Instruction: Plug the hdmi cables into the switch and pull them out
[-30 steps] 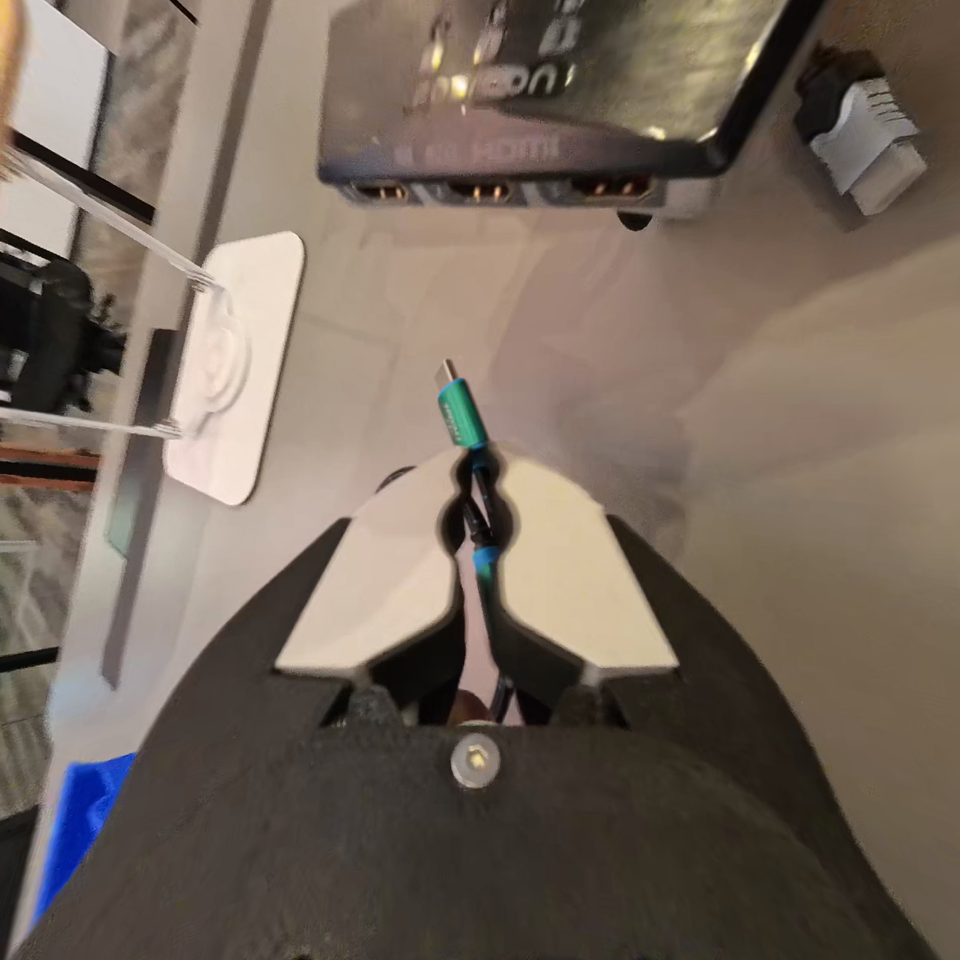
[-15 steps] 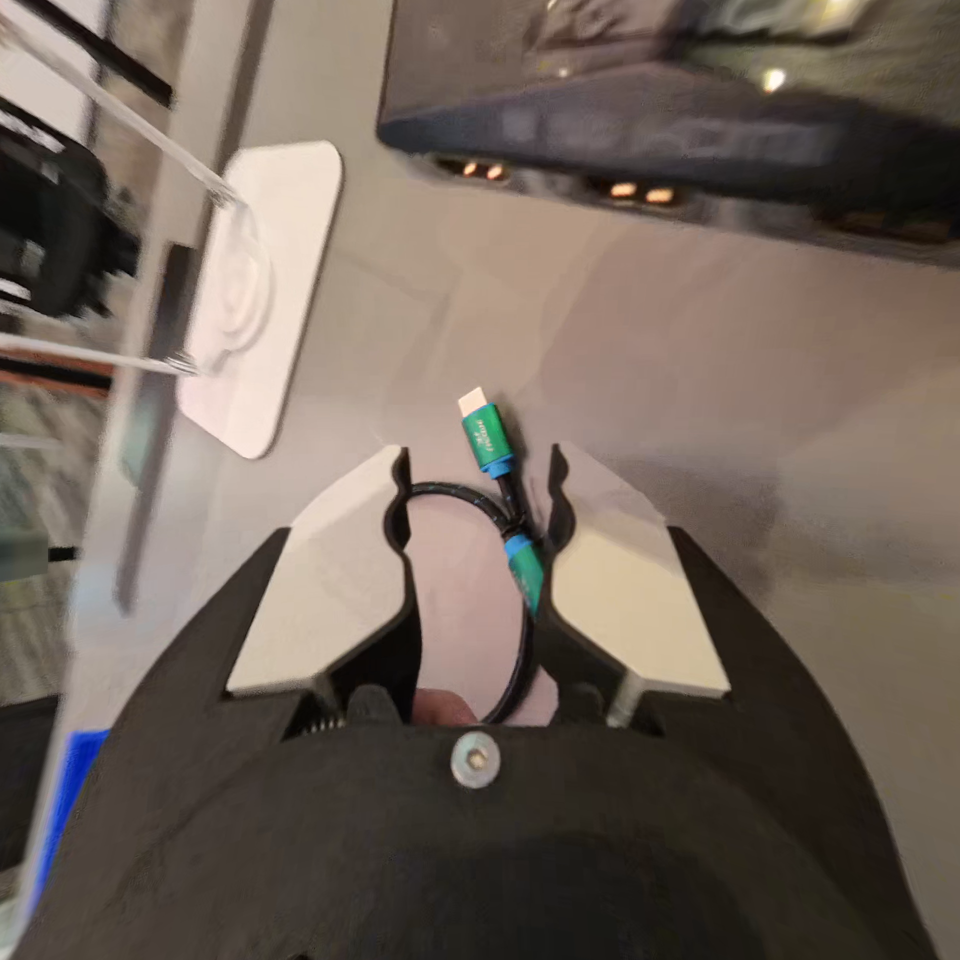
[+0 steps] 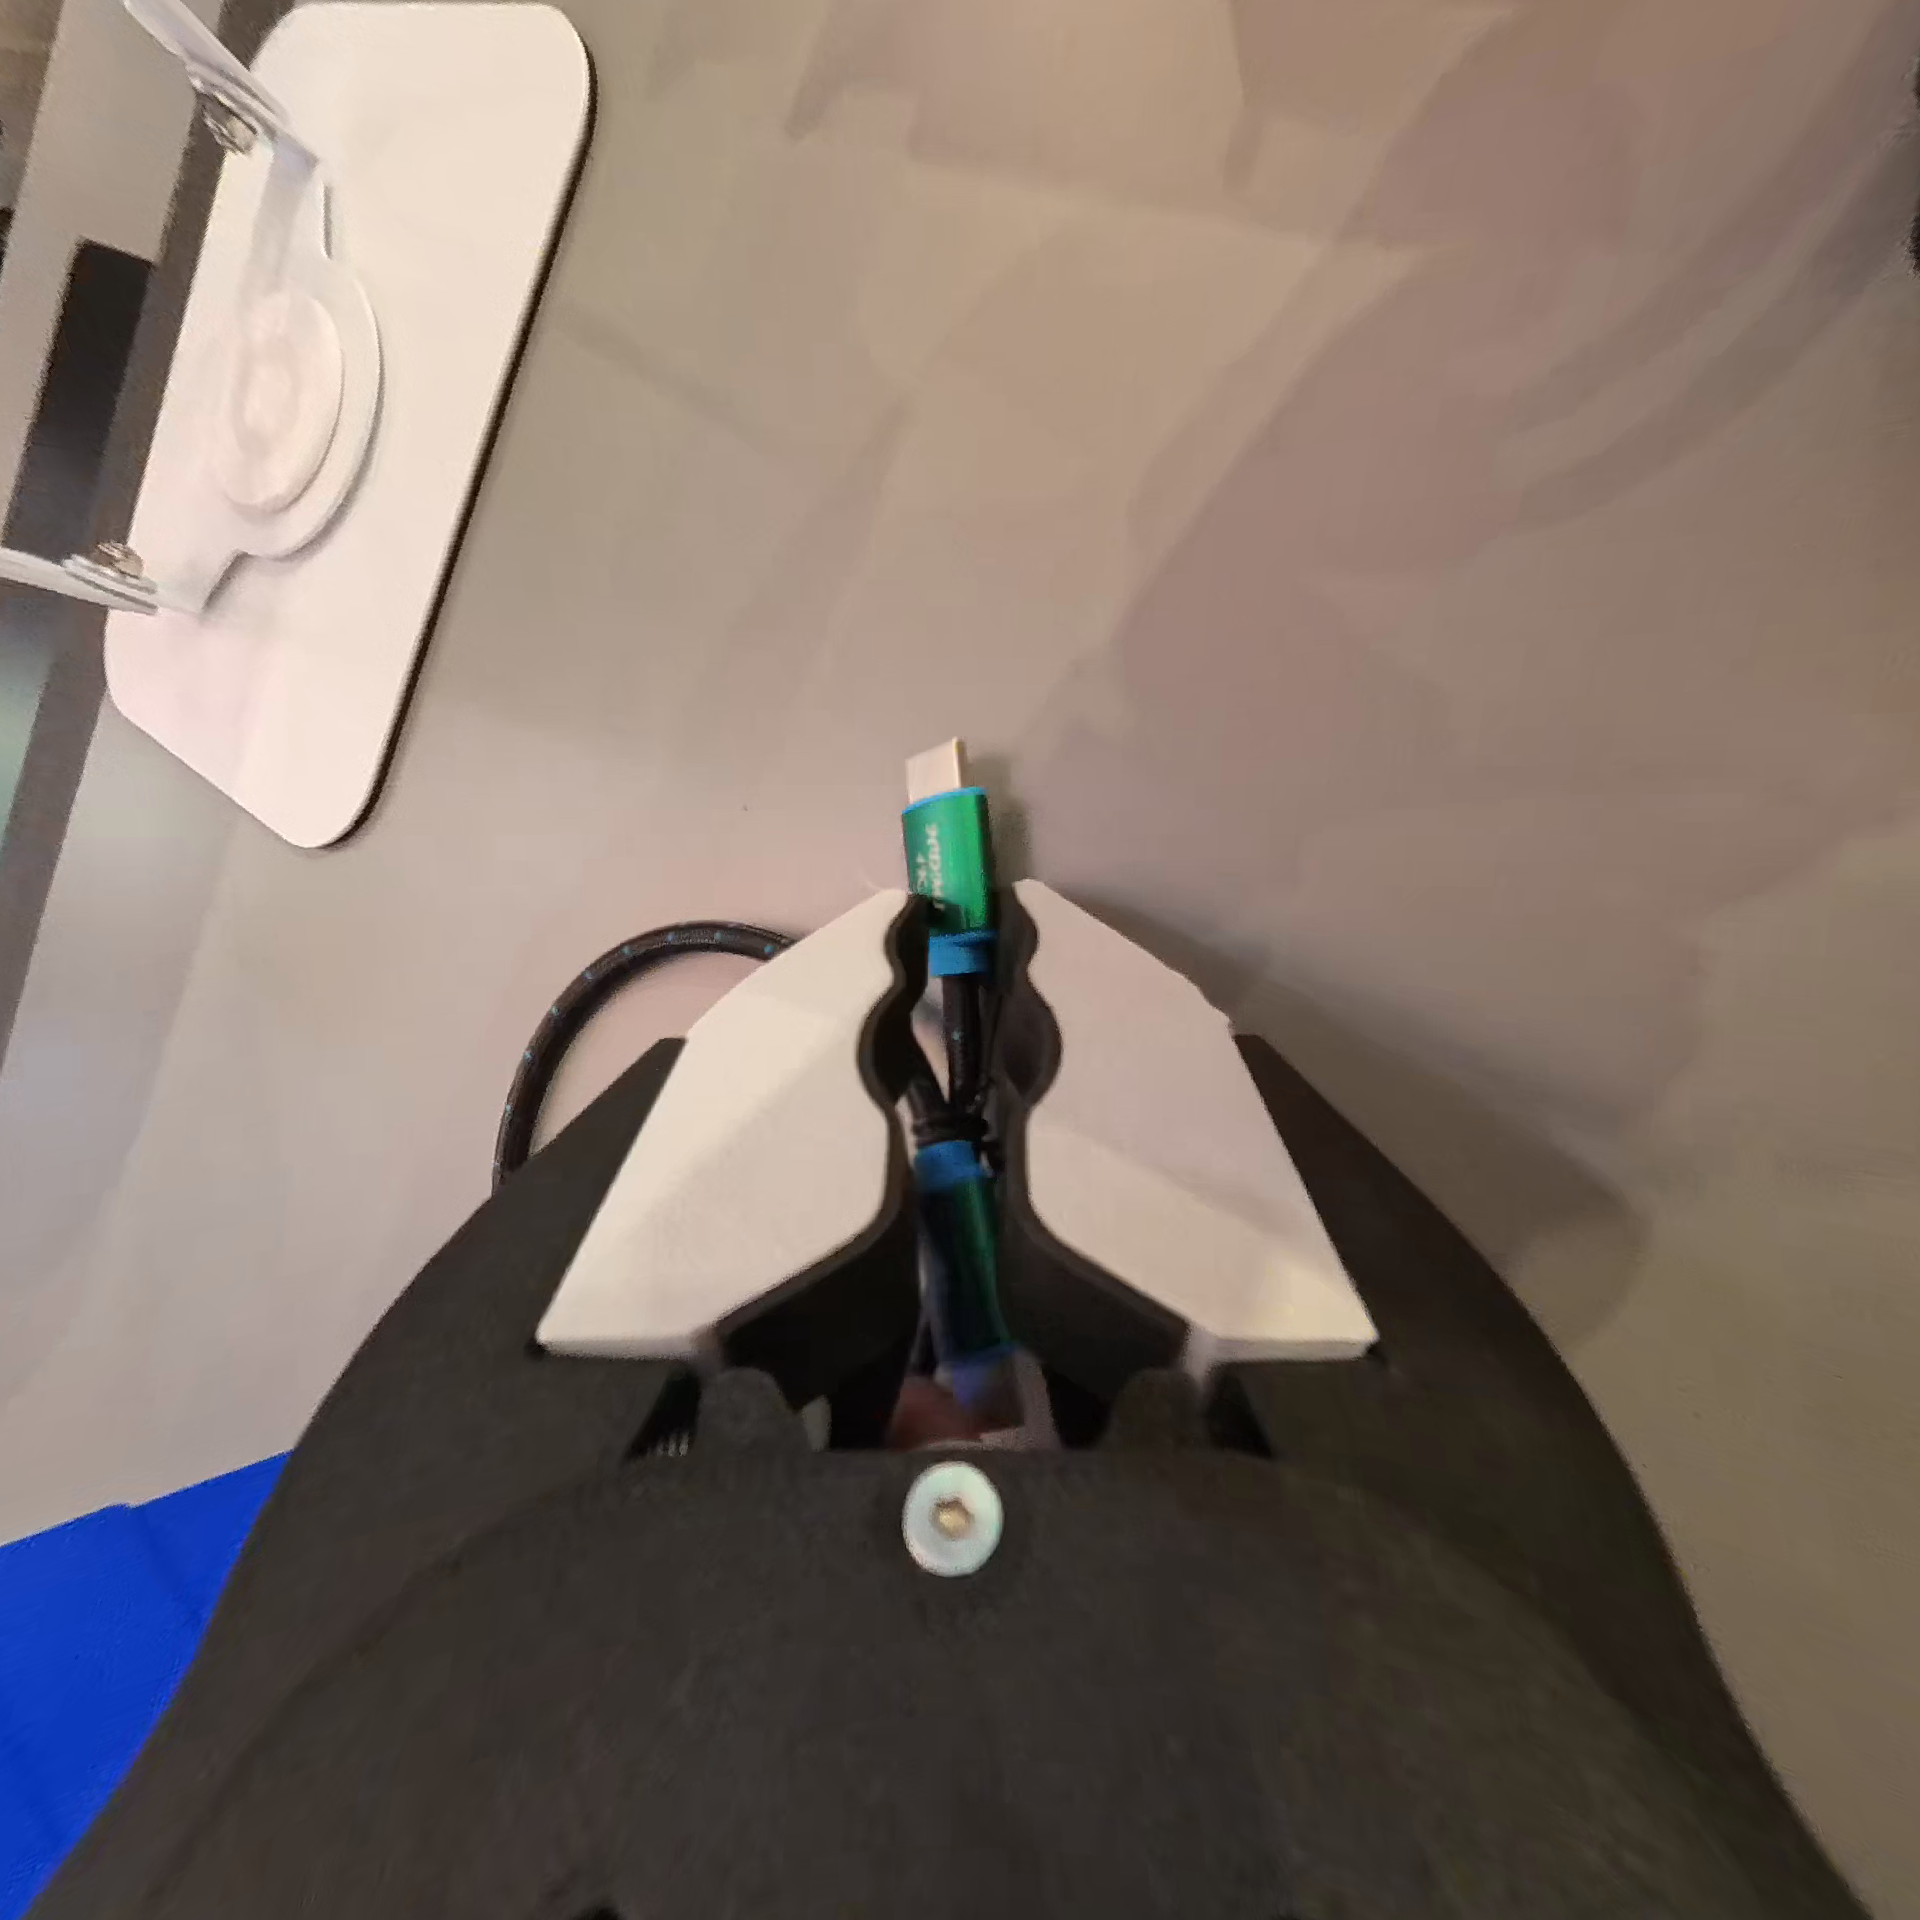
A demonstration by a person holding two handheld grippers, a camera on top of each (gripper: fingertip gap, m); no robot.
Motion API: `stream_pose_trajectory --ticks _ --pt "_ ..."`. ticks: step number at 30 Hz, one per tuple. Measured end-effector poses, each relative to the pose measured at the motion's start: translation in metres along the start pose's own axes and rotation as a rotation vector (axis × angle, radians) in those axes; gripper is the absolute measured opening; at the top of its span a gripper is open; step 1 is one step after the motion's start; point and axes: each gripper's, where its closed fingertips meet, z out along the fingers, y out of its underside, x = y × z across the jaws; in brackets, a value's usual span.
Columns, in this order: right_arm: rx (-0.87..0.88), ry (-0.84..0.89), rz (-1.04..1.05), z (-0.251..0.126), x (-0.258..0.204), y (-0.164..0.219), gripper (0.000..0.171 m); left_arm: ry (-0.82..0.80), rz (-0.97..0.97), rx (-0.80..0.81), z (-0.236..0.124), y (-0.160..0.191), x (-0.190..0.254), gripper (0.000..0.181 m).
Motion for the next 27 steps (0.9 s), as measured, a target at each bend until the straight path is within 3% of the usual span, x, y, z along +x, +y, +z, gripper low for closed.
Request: stream_pose_trajectory --ticks 5,16,22,25,27 --pt "0.001 -0.014 0.007 0.000 -0.001 -0.001 0.032 -0.080 0.067 0.080 -0.023 -0.012 -0.003 0.009" --pt "-0.023 -0.076 0.023 0.007 -0.004 -0.010 0.031 -0.350 0.451 0.254 -0.098 -0.048 0.002 0.000" --pt "-0.056 -0.082 0.039 0.010 -0.002 -0.011 0.032 -0.269 0.361 0.151 -0.075 -0.025 -0.005 0.000" --pt "-0.052 -0.074 0.047 0.010 0.001 -0.011 0.031 -0.105 0.227 0.125 -0.049 -0.024 0.006 0.024" --pt "-0.046 -0.074 0.055 0.009 0.003 -0.011 0.031 -0.090 0.233 0.010 -0.029 -0.012 0.004 0.042"
